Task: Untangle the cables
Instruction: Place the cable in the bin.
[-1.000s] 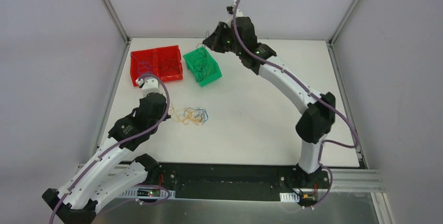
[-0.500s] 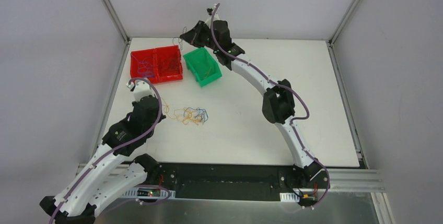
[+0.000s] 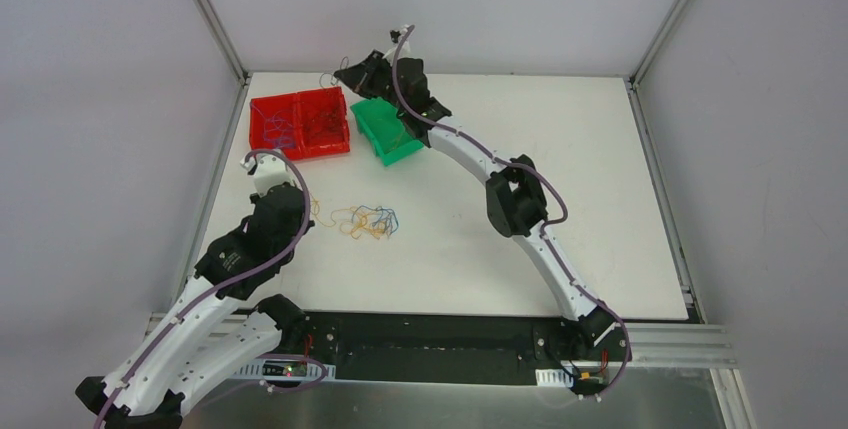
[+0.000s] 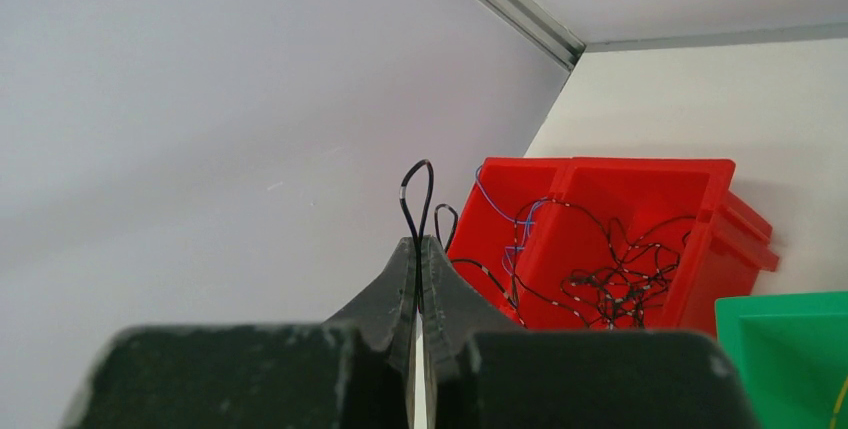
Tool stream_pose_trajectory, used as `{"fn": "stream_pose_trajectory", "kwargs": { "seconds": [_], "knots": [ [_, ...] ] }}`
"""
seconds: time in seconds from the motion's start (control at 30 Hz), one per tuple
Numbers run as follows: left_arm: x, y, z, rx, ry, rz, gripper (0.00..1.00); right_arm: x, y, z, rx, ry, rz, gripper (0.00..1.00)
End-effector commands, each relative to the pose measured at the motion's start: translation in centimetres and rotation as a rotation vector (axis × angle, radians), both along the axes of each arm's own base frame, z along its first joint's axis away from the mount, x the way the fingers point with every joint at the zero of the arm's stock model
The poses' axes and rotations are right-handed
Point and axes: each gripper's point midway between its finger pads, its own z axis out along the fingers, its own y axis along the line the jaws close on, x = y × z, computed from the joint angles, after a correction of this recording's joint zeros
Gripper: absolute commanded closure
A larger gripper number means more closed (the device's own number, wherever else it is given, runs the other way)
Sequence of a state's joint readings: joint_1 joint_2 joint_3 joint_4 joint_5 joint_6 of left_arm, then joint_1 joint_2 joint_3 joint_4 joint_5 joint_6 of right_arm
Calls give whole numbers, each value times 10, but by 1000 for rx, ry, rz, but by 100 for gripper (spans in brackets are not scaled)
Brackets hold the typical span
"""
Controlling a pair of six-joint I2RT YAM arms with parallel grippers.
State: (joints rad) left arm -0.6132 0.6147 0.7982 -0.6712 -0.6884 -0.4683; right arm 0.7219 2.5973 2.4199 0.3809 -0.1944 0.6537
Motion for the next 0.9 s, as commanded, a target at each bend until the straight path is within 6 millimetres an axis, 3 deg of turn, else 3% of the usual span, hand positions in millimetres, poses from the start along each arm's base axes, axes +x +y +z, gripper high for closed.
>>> {"fn": "stream_pose_trajectory", "kwargs": {
  "seconds": [0.0,0.13,0.23,0.3,0.43,0.53,0.87],
  "knots": [
    [2,4,10,14,-16,16,100,-7,16,23,82,-70,-8,100],
    [2,5,11,24,-17,17,100,-7,20,22,67,-85,-53,100],
    [2,5,11,25,-17,15,100,-6,20,3,47,-57,-61,100],
    [2,5,9,27,-13,14,100,-7,22,-13,46,-16,-54,86],
    [3,2,8,26,-1,5,100,-11,26,-37,11,57,-50,47],
    [4,1,10,23,-3,2,100,-15,24,-46,-9,91,-52,35],
    [10,-10,8,10,30,-22,100,-42,-6,4,-132,29,23,31]
  ]
}}
